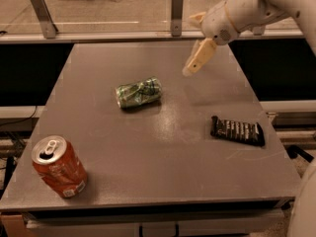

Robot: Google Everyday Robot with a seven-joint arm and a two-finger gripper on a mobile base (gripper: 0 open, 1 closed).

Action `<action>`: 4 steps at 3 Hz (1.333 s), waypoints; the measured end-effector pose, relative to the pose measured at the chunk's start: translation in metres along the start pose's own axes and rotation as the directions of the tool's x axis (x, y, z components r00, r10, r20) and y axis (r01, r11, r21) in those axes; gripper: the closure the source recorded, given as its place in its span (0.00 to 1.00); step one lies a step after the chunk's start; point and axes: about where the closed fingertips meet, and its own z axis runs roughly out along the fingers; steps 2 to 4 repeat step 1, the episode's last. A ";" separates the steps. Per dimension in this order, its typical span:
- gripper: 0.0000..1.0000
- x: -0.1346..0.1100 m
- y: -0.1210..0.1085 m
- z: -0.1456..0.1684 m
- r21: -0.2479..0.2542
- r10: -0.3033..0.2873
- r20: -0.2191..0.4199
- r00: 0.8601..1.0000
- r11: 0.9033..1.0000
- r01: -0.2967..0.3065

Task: Knock green can over

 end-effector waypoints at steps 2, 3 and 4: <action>0.00 -0.003 -0.005 -0.004 0.017 -0.003 0.009 1.000 1.000 0.003; 0.00 -0.003 -0.005 -0.004 0.017 -0.003 0.009 1.000 1.000 0.003; 0.00 -0.003 -0.005 -0.004 0.017 -0.003 0.009 1.000 1.000 0.003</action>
Offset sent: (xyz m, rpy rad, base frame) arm 0.0000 0.0000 0.0000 0.0000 0.0000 0.0000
